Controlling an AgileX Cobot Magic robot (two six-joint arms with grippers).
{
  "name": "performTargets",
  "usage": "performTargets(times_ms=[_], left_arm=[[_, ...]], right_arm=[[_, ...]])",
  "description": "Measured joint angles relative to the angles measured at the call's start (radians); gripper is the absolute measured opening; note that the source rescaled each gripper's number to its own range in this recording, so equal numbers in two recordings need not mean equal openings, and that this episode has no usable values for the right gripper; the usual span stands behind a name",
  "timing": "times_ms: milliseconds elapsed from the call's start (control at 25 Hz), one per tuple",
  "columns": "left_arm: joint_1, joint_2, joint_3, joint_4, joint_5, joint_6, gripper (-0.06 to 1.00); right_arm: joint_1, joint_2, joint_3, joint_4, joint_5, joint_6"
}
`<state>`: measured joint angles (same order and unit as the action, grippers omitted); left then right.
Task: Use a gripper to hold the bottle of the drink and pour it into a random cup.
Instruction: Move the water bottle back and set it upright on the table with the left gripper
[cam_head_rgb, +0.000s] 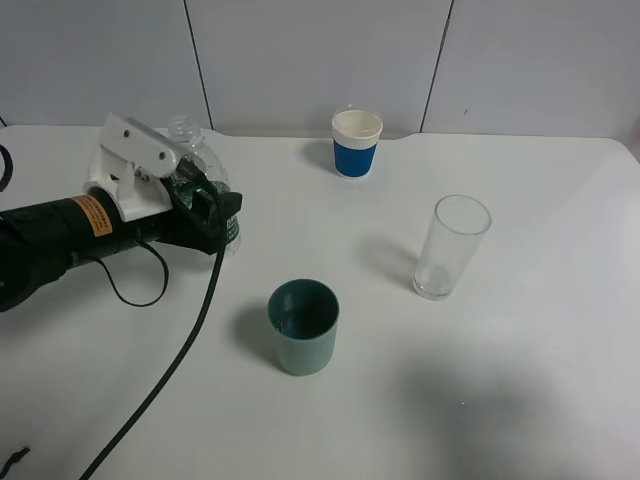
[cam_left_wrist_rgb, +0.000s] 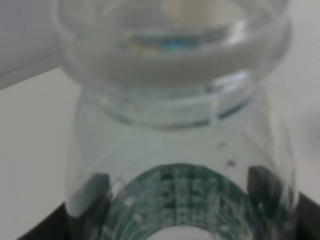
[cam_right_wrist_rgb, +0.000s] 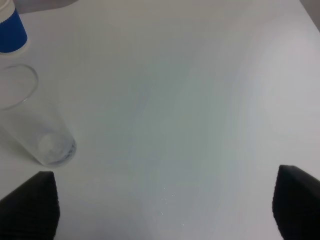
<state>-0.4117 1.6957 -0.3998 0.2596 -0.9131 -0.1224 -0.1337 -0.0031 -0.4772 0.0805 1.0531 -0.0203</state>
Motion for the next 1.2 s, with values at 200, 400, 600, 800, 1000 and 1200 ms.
performTargets(times_ms=[200,400,600,800,1000,1200], left_arm=[[0.000,0.070,0.005,0.000,-0.077,0.025,0.00],[0.000,0.139,0.005,0.000,-0.139,0.080,0.00],[0.000,0.181,0.005,0.000,-0.189,0.166,0.00],[0.000,0.224,0.005,-0.001,-0.240,0.222,0.00],[0.000,0.231,0.005,-0.001,-0.243,0.172,0.00],[0.000,0.231,0.005,-0.001,-0.244,0.074,0.00]], right_arm=[[0.000,0.000,0.000,0.000,0.000,0.000],[0.000,0.000,0.000,0.000,0.000,0.000],[0.000,0.000,0.000,0.000,0.000,0.000],[0.000,0.000,0.000,0.000,0.000,0.000],[0.000,0.000,0.000,0.000,0.000,0.000],[0.000,0.000,0.000,0.000,0.000,0.000]])
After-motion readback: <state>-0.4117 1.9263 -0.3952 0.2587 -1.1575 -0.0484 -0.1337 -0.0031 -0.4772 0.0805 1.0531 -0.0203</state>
